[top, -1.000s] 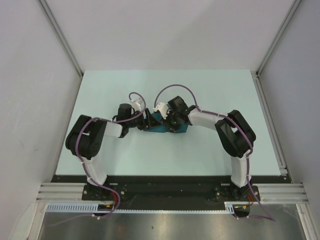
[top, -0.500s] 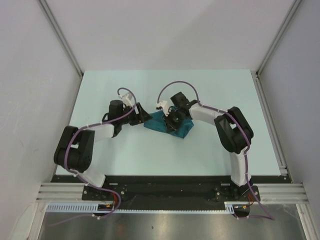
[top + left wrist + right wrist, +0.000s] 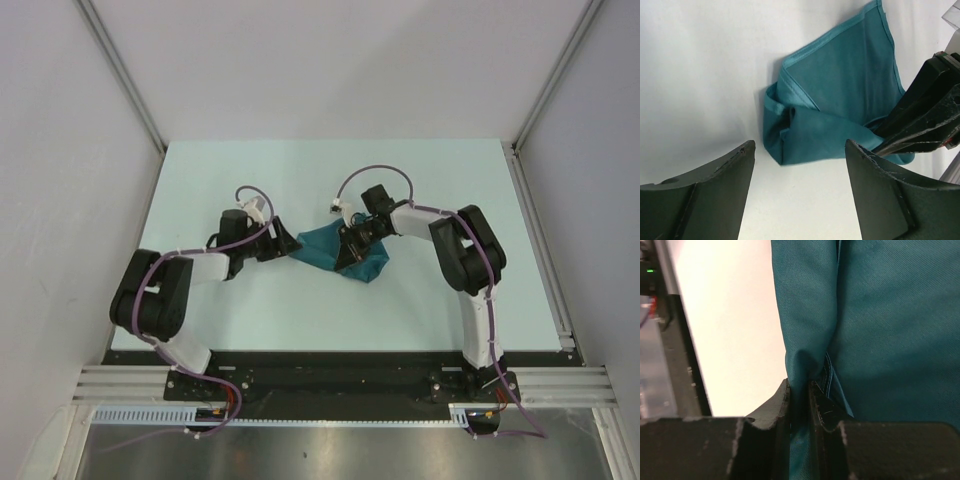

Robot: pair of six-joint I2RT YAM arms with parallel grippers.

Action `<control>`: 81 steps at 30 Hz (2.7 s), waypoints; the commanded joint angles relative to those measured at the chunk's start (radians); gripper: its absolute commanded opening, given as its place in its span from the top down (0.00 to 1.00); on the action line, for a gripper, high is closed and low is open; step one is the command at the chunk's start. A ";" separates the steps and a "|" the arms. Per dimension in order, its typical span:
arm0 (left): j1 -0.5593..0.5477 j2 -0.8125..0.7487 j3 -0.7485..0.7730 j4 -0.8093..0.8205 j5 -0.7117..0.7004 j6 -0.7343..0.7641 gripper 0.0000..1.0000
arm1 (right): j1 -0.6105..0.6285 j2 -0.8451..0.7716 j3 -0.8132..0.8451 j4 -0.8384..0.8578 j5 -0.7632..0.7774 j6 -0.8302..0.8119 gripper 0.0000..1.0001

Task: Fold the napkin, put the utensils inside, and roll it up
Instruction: Roll the napkin with the utensil

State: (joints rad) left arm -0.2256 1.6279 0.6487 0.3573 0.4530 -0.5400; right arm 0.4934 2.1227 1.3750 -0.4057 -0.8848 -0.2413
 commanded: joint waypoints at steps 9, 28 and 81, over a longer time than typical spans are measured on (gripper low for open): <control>-0.003 0.154 0.032 0.131 0.111 -0.069 0.33 | -0.030 0.138 -0.051 -0.128 -0.137 0.043 1.00; -0.037 0.125 0.086 -0.119 0.092 -0.058 1.00 | -0.043 -0.130 -0.076 -0.018 0.015 0.165 0.49; 0.075 0.089 0.272 -0.387 0.096 -0.066 0.29 | 0.275 -0.201 -0.237 0.095 0.399 -0.035 1.00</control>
State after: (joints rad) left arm -0.2173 1.8141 0.9363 -0.0525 0.6212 -0.6109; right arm 0.8043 1.8576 1.0821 -0.0505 -0.2058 -0.3408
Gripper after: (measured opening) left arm 0.666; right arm 0.180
